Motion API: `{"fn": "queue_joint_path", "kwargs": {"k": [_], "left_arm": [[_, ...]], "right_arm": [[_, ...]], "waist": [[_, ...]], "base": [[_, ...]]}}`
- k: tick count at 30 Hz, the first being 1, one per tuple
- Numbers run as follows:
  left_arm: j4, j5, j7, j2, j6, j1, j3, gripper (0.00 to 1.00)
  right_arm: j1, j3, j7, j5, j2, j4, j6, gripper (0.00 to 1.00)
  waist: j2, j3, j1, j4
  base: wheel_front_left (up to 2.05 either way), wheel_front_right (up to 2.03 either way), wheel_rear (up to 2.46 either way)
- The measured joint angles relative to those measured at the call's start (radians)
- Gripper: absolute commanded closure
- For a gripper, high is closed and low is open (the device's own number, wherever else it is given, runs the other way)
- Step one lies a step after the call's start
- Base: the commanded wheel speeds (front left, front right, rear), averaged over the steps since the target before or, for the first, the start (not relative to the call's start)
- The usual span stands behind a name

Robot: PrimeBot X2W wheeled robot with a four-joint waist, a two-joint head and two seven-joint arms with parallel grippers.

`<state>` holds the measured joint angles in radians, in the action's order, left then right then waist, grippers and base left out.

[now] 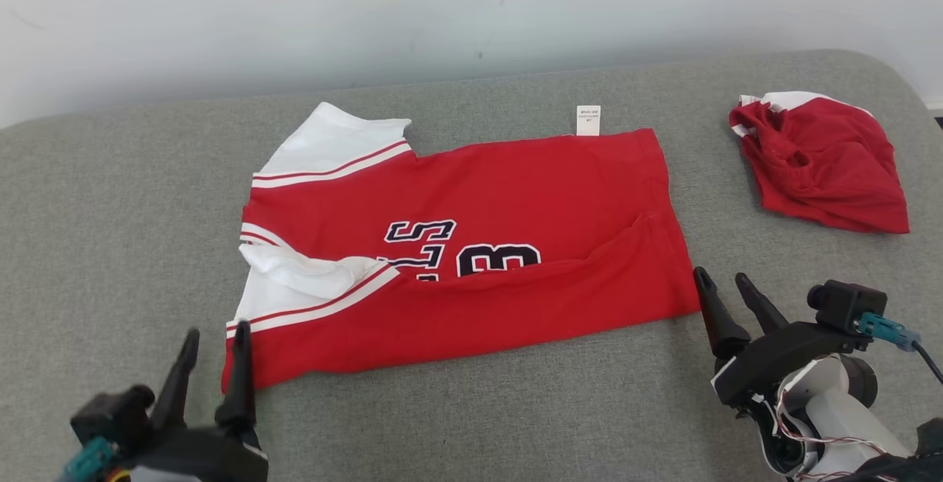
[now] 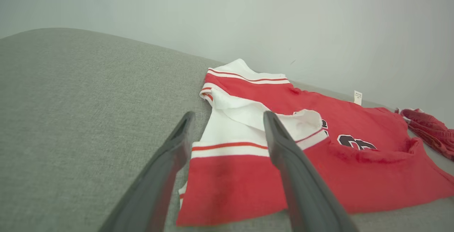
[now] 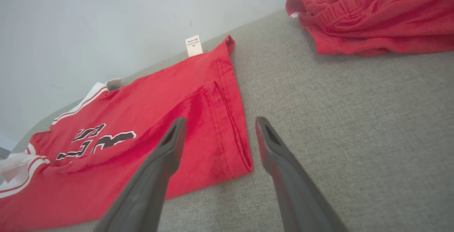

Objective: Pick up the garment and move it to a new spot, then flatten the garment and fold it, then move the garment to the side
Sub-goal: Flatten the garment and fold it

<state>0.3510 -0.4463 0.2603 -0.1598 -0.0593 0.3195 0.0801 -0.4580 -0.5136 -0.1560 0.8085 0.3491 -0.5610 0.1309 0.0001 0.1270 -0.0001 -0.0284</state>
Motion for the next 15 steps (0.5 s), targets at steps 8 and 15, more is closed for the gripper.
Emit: {"fn": "queue_joint_path", "kwargs": {"k": [8,15], "left_arm": [[0.005,0.009,0.0,0.03,0.009,-0.048,-0.023,0.0],[0.067,0.021,0.0,0.043,-0.002,-0.046,-0.039,0.0]], "right_arm": [[0.011,0.03,-0.006,-0.064,-0.006,-0.002,0.0,0.0],[-0.002,0.041,-0.004,-0.093,-0.028,-0.03,0.0,0.0]], "waist": [[0.0,0.027,0.0,0.004],[0.0,0.056,0.0002,0.003]], "base": [[0.0,0.0,0.0],[0.0,0.0,0.0]]}}
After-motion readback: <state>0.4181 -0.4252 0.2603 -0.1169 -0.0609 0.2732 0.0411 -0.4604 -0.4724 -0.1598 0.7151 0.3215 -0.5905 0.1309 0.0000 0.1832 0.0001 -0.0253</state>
